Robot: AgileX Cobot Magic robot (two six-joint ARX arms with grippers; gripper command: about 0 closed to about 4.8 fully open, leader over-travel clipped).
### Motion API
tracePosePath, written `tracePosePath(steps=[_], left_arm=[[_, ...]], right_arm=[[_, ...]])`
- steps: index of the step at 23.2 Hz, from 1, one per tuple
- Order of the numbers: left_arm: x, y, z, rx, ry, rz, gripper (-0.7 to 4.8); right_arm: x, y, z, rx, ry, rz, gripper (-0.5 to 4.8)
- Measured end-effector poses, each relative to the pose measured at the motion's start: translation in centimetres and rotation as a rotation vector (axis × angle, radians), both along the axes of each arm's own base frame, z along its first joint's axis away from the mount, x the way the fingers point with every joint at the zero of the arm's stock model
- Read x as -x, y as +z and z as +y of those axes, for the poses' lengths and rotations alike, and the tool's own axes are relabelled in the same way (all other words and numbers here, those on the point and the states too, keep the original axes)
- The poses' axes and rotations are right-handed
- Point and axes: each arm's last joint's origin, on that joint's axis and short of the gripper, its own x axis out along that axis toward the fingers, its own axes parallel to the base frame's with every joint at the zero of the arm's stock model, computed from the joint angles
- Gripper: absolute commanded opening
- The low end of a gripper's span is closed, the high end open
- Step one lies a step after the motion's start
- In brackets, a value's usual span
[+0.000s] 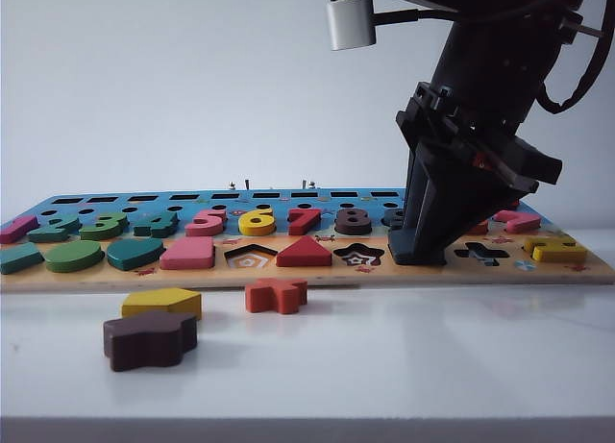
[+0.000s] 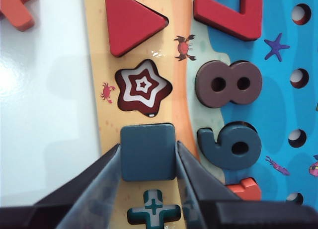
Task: Insert the cube into the slot.
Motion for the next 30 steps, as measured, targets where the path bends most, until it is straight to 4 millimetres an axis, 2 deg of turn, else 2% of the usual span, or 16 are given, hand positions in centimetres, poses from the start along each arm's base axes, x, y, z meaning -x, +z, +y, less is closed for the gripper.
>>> tracePosePath(steps=[2, 7, 15, 21, 30], left_arm=[[0.0, 0.0, 0.0, 0.0, 0.0, 0.0, 0.17], [0.0, 0.0, 0.0, 0.0, 0.0, 0.0, 0.17], [0.0, 0.0, 0.0, 0.0, 0.0, 0.0, 0.17], [0.0, 0.0, 0.0, 0.0, 0.0, 0.0, 0.17], [0.0, 0.0, 0.0, 0.0, 0.0, 0.0, 0.17]], right_arm=[[0.0, 0.0, 0.0, -0.001, 0.0, 0.0, 1.95], [-0.1, 0.1, 0.1, -0.027, -0.012, -0.001, 2.75], [0.0, 0.3, 0.1, -0.044, -0.026, 0.003, 2.81], [0.6, 2.9, -0.4, -0.208, -0.133, -0.042, 2.8], [1.4, 6.1, -1.1, -0.561, -0.423, -0.01, 2.79]])
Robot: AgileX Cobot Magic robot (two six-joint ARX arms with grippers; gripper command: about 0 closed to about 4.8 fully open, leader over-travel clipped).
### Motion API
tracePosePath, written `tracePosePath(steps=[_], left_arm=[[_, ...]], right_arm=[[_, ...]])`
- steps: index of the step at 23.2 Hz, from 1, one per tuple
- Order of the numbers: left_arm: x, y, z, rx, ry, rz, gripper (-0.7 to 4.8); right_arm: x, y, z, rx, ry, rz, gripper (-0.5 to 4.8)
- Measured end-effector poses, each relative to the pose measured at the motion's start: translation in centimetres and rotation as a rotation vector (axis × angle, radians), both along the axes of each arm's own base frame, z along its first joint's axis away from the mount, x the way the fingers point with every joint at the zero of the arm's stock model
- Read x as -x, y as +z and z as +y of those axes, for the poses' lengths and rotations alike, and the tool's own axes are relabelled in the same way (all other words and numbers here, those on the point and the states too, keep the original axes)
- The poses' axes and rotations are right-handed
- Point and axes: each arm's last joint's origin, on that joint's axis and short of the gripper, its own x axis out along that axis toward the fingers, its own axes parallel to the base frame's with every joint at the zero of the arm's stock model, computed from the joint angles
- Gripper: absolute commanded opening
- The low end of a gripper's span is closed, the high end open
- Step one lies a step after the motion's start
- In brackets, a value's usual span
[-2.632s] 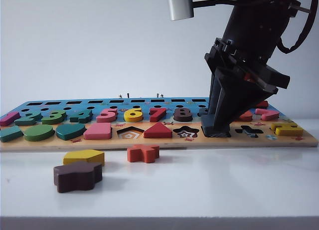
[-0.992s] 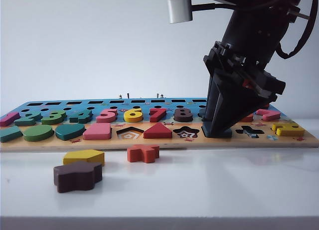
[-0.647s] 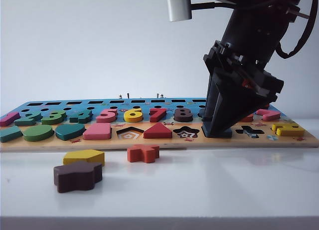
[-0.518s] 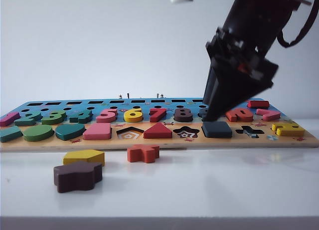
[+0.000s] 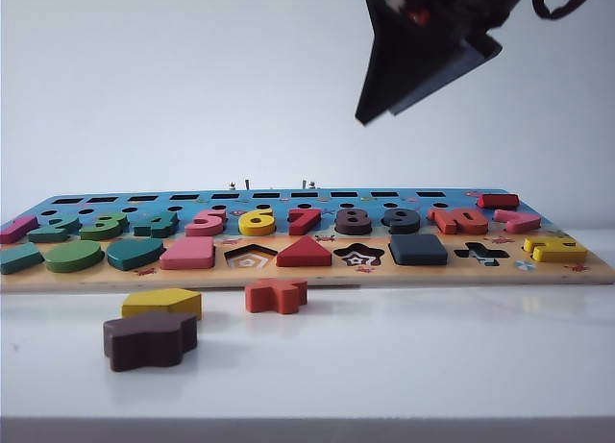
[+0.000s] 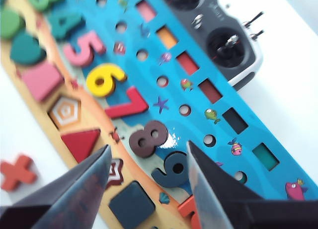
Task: Insert the cube into the slot.
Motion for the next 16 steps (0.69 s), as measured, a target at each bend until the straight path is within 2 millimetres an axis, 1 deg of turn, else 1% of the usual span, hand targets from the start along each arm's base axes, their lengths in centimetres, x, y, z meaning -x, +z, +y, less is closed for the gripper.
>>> tracePosePath(steps=[1, 3, 9, 11, 16], left_arm=[[0.0, 0.0, 0.0, 0.0, 0.0, 0.0, 0.17], [0.0, 0.0, 0.0, 0.0, 0.0, 0.0, 0.17], [0.0, 0.0, 0.0, 0.0, 0.0, 0.0, 0.17], [0.0, 0.0, 0.0, 0.0, 0.0, 0.0, 0.17], [0.0, 0.0, 0.0, 0.0, 0.0, 0.0, 0.17]], right_arm=[[0.3, 0.7, -0.2, -0.071, -0.044, 0.01, 2.79], [0.5, 1.3, -0.5, -0.134, -0.08, 0.013, 2.79], [0.9, 2.7, -2.2, -0.237, -0.139, -0.044, 2.79], [1.3, 2.4, -3.1, -0.287, -0.168, -0.07, 2.79], [2.7, 0.9, -6.2, -0.392, -0.274, -0.106, 2.79]])
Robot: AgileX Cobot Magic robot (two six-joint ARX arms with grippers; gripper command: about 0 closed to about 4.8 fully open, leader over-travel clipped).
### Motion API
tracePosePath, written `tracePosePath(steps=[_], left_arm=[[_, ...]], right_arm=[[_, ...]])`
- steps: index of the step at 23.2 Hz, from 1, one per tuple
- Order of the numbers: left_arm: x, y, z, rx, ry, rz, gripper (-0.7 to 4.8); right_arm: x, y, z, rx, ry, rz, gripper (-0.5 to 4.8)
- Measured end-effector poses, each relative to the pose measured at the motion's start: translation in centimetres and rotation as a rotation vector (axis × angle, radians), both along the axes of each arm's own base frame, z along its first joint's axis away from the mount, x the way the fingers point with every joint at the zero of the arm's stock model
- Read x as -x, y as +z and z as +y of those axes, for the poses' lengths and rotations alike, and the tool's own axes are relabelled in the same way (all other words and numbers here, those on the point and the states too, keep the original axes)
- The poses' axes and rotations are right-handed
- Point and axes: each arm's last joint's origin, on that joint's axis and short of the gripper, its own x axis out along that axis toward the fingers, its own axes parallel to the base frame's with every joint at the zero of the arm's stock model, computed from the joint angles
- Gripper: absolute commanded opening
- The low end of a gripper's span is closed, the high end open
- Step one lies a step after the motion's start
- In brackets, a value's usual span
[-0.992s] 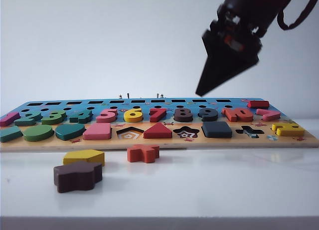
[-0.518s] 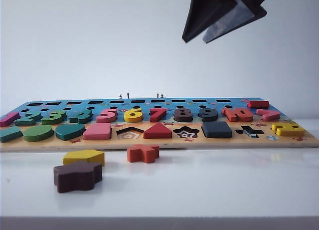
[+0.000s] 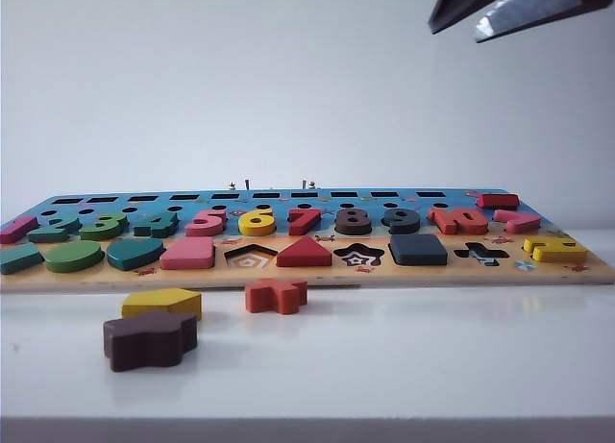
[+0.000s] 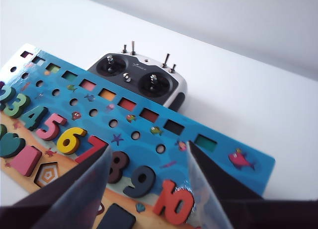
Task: Insert the cube into the slot.
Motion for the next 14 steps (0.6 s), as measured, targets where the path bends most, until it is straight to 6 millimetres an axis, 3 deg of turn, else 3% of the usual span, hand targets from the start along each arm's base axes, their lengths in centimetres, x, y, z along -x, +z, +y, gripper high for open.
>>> tracePosePath(steps=[6, 14], left_arm=[[0.0, 0.0, 0.0, 0.0, 0.0, -0.001, 0.17], [-0.6, 0.6, -0.2, 0.029, 0.0, -0.092, 0.17]], right_arm=[[1.1, -1.9, -3.3, -0.107, -0.157, 0.005, 2.79], [3.0, -2.9, -6.0, -0.153, -0.269, -0.069, 2.66]])
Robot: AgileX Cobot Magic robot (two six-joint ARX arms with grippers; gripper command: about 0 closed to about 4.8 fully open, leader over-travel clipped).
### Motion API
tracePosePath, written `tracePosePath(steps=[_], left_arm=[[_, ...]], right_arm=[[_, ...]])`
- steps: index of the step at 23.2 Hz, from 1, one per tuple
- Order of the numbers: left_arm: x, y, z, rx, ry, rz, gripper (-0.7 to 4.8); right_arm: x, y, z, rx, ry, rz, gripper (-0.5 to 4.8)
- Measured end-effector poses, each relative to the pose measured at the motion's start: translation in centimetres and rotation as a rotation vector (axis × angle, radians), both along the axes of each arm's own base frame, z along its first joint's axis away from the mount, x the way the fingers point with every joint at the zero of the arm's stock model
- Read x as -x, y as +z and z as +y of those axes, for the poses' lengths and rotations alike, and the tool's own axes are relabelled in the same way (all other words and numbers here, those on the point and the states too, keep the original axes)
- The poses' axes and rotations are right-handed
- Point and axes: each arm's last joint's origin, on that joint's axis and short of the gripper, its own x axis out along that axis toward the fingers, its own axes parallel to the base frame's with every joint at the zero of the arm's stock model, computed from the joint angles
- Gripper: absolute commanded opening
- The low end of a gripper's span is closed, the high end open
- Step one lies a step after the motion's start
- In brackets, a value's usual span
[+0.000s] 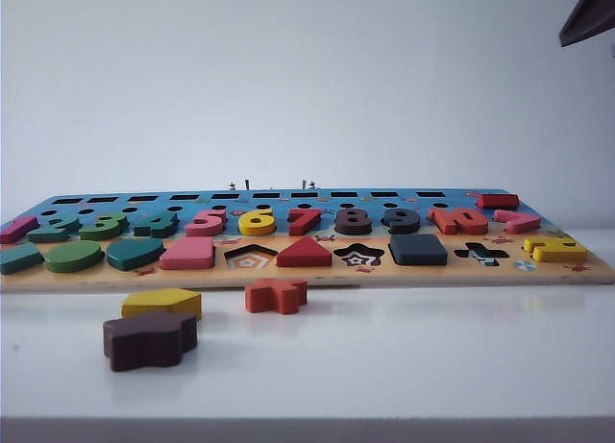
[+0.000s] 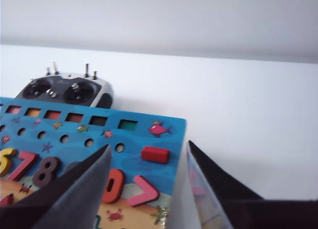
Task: Insert the cube into the slot.
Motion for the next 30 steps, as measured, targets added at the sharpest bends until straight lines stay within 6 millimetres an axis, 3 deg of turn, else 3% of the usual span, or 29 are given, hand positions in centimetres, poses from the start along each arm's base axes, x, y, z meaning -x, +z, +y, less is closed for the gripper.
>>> tracePosePath(steps=[5, 10, 30], left_arm=[[-0.2, 0.4, -0.1, 0.018, 0.0, -0.058, 0.17], [-0.1, 0.8, 0.0, 0.037, 0.001, -0.12, 0.17], [2.5, -5.2, 1.7, -0.042, 0.289, -0.51, 0.17]], right_arm=[[1.6, -1.0, -1.2, -0.021, -0.051, -0.064, 1.76], [2.9, -1.5, -1.9, -0.041, -0.064, -0.128, -0.07], [4.3, -4.2, -3.3, -0.075, -0.165, -0.189, -0.04]])
